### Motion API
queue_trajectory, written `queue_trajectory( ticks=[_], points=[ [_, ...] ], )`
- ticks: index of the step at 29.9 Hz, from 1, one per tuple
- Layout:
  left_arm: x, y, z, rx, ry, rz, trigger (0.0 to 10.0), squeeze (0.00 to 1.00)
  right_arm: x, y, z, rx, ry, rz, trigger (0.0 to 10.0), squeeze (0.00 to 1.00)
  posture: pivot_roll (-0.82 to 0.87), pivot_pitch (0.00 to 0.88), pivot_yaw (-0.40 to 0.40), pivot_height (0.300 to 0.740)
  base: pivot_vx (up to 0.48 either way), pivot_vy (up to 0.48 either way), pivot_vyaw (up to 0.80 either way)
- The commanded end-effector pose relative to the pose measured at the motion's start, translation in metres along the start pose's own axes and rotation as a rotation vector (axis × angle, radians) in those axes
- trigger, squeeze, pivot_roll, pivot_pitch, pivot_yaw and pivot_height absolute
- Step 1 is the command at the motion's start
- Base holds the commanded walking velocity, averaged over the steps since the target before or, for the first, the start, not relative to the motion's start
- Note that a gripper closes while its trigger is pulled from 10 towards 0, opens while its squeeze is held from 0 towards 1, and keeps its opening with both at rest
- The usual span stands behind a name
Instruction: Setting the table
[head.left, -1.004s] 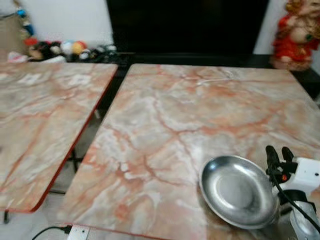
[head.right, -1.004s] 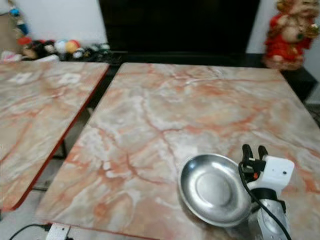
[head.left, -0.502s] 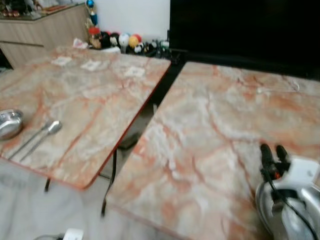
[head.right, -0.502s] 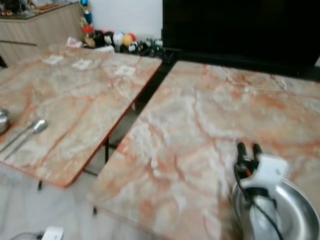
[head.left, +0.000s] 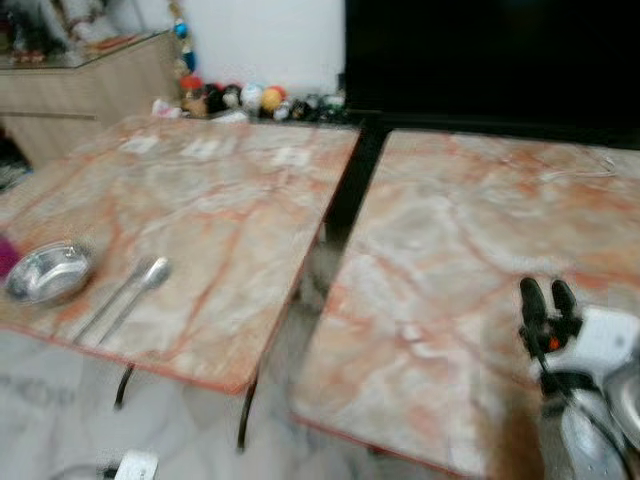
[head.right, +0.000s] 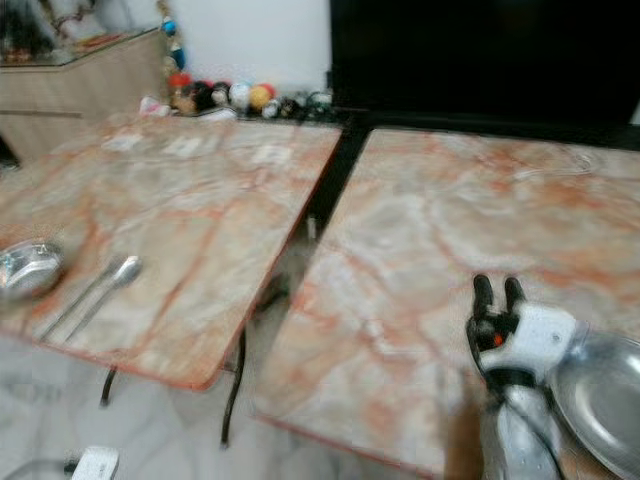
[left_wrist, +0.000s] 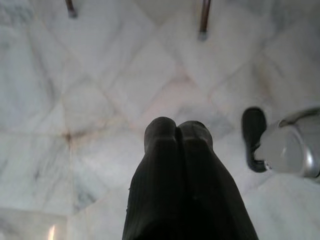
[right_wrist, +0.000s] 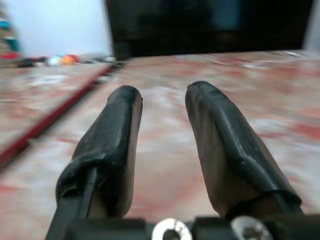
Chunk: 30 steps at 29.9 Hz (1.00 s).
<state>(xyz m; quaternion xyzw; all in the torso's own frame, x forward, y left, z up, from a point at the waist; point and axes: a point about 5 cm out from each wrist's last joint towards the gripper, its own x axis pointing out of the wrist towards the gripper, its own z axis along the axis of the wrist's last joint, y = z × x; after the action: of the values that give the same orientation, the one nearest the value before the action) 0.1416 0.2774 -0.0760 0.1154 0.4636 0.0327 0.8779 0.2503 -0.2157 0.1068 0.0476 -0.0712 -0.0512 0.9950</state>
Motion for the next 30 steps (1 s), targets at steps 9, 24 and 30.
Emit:
queue_trajectory(
  ticks=[9, 24, 30],
  points=[
    [0.007, -0.022, 0.016, -0.010, -0.024, -0.022, 10.0, 0.00, 0.005, -0.005, 0.007, -0.031, -0.018, -0.009, 10.0, 0.00, 0.01, 0.000, 0.028, 0.740, 0.000, 0.480, 0.00],
    [0.010, -0.017, 0.031, -0.016, -0.065, -0.021, 10.0, 0.00, 0.004, 0.005, 0.005, -0.040, -0.015, 0.022, 10.0, 0.00, 0.01, 0.000, 0.016, 0.740, 0.000, 0.480, 0.00],
    [0.009, -0.018, 0.027, -0.014, -0.059, -0.024, 10.0, 0.00, 0.001, 0.007, 0.002, -0.036, -0.006, 0.022, 10.0, 0.00, 0.00, 0.000, 0.017, 0.740, 0.000, 0.480, 0.00]
  ],
)
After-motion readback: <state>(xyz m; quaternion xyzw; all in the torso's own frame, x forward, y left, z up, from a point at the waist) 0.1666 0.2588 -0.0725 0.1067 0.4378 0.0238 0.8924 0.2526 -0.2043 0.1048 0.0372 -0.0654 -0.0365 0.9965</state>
